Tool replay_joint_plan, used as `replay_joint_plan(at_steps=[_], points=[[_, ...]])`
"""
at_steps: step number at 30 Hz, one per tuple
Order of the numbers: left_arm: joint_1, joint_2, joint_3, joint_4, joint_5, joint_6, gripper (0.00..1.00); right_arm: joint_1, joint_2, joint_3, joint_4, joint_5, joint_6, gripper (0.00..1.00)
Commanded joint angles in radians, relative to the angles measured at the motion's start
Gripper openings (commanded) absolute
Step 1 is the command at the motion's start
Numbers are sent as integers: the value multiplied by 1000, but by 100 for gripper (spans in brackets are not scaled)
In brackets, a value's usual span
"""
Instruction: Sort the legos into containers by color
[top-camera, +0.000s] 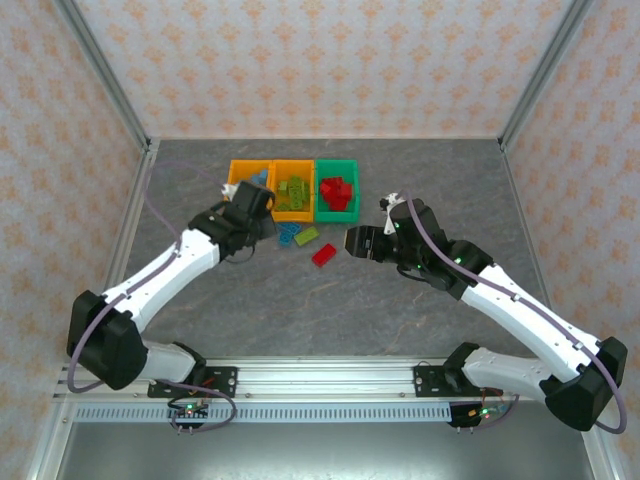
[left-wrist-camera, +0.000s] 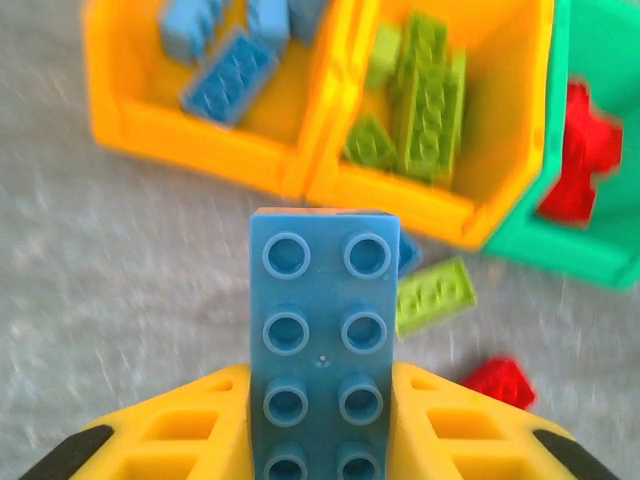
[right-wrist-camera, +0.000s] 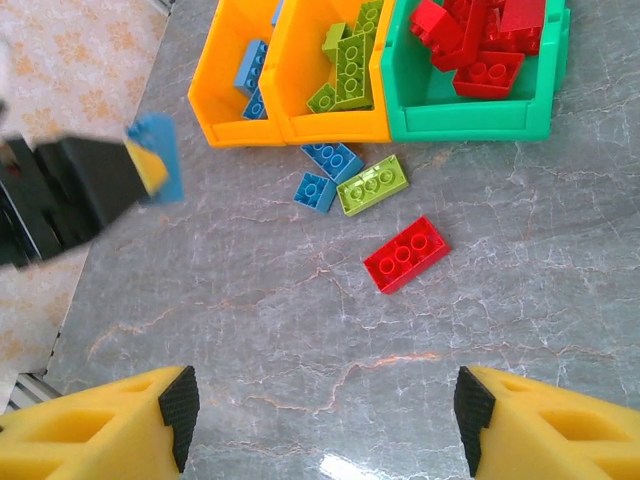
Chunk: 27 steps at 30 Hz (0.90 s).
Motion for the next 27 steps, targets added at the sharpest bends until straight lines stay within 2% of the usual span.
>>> replay_joint_plan(at_steps=[1, 7, 9, 10, 13, 14, 19, 23, 27], points=[[90, 107, 101, -10, -74, 94, 32, 4, -27, 18, 27, -9, 24, 70], [192, 398, 384, -10, 21, 178, 31, 4, -74, 17, -20, 18, 35, 70], [207, 465, 458, -16, 13, 181, 32, 4, -97, 14, -44, 36, 38, 70], [213, 495, 501, -34, 13, 183, 35, 4, -108, 13, -53, 43, 39, 70], [218, 524, 591, -82, 17, 203, 54, 4, -135, 5, -77, 62, 48, 70], [218, 524, 598, -84, 19, 205, 57, 4, -141, 1, -82, 72, 50, 70], [219, 362, 515, -78, 62, 194, 59, 4, -122, -39, -66, 99, 99, 72], [201, 94, 315, 32, 253, 200, 59, 9, -41, -63, -28, 110, 185, 71], [70, -185, 209, 12, 263, 369, 59, 31, 105, -77, 40, 106, 297, 72]])
